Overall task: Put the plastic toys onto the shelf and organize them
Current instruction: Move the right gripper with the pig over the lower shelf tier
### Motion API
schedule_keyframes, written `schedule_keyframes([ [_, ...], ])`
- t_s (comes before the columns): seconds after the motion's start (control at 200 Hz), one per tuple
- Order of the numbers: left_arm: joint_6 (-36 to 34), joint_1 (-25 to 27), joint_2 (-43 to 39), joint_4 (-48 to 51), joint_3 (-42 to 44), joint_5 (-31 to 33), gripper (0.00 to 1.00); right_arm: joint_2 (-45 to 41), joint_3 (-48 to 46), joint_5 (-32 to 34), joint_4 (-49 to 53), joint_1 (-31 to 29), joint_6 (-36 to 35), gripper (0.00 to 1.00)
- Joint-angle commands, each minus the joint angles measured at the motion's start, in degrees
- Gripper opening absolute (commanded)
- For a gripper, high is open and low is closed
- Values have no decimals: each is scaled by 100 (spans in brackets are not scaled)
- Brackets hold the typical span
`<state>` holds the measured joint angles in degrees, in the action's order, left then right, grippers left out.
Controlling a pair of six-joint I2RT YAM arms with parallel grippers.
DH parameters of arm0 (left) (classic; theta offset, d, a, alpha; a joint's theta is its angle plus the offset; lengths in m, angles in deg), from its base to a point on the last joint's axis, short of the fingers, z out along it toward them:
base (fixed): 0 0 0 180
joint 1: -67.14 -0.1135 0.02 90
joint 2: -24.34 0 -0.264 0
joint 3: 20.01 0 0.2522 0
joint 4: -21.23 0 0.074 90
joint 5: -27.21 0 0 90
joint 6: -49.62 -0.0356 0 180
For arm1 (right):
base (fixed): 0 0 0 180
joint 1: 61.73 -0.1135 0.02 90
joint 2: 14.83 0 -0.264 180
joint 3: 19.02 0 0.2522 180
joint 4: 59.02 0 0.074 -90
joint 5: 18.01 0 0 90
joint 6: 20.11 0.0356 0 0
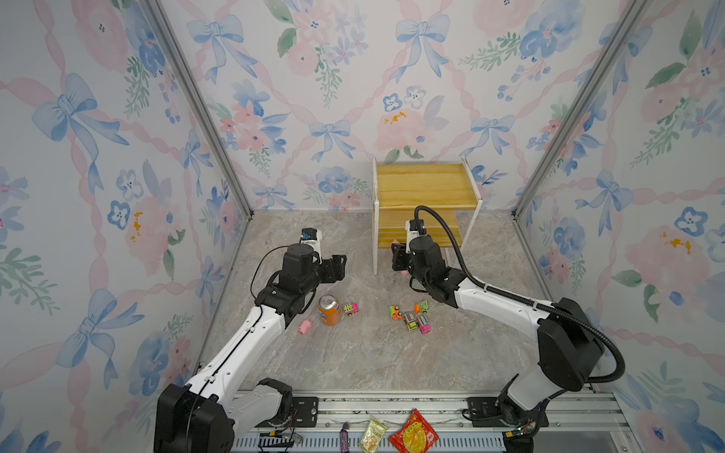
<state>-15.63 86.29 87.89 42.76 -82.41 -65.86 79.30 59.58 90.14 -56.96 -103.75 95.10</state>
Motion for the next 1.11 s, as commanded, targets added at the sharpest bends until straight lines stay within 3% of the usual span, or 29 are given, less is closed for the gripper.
schedule_keyframes([
  [0.0,21,25,-121,-56,82,-28,83,376,353,422,-578,-120,-141,29],
  [0.33,-5,28,-181,-56,92,-15,83,1054,766,644,-1243,-148,-54,29],
  [1.1,-23,32,-204,-48,101,-54,83,1805,1692,1087,-1181,-30,-888,32],
])
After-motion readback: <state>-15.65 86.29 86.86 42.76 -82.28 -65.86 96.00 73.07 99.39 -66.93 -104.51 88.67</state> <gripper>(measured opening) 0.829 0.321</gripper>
